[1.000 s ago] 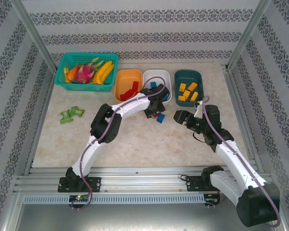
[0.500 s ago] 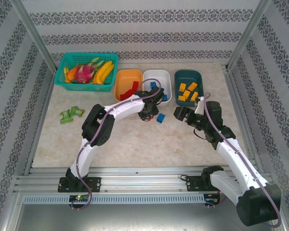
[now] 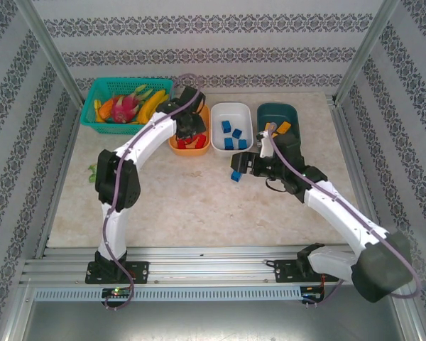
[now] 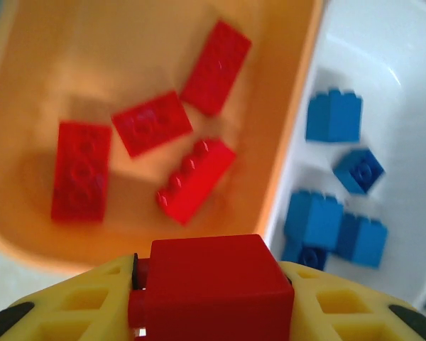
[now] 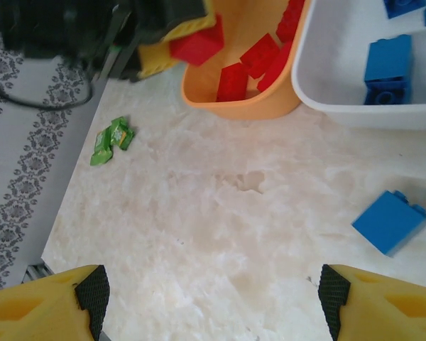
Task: Sort the legos into containers by color
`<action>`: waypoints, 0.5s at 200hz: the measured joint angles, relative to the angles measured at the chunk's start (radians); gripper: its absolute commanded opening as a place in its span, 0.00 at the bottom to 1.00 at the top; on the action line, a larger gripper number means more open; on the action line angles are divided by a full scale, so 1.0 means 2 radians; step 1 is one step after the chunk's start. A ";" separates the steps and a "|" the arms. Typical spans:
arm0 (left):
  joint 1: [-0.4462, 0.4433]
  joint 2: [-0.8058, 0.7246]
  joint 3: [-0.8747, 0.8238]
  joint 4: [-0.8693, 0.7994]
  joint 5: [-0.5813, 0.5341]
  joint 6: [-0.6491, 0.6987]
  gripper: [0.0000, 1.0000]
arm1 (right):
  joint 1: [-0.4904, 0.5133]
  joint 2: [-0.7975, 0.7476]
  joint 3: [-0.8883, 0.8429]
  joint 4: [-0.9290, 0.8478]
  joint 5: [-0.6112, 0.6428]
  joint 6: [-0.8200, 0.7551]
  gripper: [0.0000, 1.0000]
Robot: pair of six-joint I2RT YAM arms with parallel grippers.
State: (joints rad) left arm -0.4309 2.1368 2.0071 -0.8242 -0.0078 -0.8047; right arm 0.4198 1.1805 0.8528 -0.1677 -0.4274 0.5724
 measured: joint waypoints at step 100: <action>0.047 0.187 0.195 -0.013 -0.048 0.108 0.40 | 0.004 0.101 0.059 0.077 0.012 0.047 0.79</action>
State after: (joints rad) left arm -0.3367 2.5111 2.3962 -0.8494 -0.1032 -0.5896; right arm 0.4274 1.3830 0.9707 -0.0135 -0.4038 0.6655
